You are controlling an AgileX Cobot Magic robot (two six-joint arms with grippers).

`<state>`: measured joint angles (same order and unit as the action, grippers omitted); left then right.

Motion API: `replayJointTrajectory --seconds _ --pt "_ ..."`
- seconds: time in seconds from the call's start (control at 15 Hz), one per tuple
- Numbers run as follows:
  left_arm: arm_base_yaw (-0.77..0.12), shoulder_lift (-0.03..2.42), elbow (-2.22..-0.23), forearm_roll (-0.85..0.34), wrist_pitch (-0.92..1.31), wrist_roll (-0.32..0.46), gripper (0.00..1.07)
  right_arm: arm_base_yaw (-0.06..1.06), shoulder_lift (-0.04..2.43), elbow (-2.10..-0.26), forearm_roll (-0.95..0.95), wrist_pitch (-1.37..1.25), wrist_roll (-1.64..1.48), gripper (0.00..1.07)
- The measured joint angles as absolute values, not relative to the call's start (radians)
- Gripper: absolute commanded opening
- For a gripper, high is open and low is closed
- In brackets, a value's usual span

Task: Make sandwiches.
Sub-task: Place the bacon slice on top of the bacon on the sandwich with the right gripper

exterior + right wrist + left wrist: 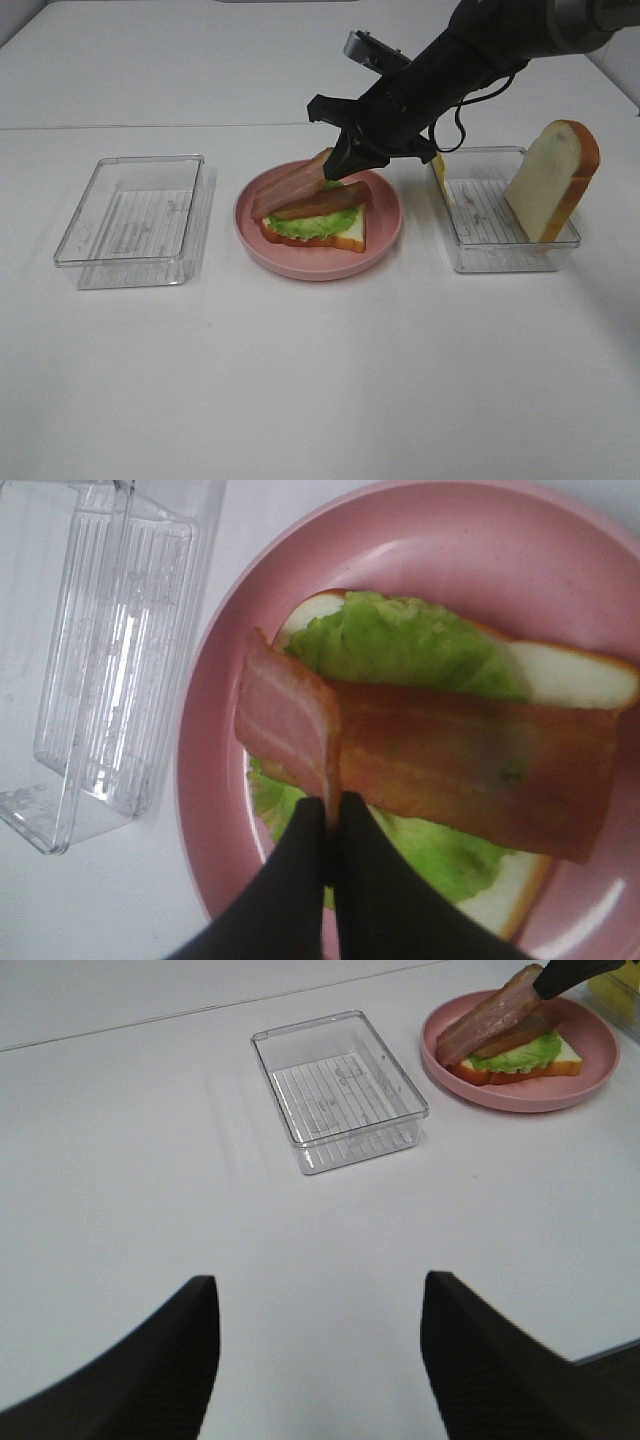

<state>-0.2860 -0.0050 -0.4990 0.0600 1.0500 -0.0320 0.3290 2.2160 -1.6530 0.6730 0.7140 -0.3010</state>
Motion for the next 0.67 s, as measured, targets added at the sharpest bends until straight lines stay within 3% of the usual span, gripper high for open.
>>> replayJointTrajectory --seconds 0.67 --pt "-0.286 -0.005 -0.499 0.060 1.050 -0.032 0.58 0.329 2.203 -1.653 0.458 0.703 -0.173 0.00"
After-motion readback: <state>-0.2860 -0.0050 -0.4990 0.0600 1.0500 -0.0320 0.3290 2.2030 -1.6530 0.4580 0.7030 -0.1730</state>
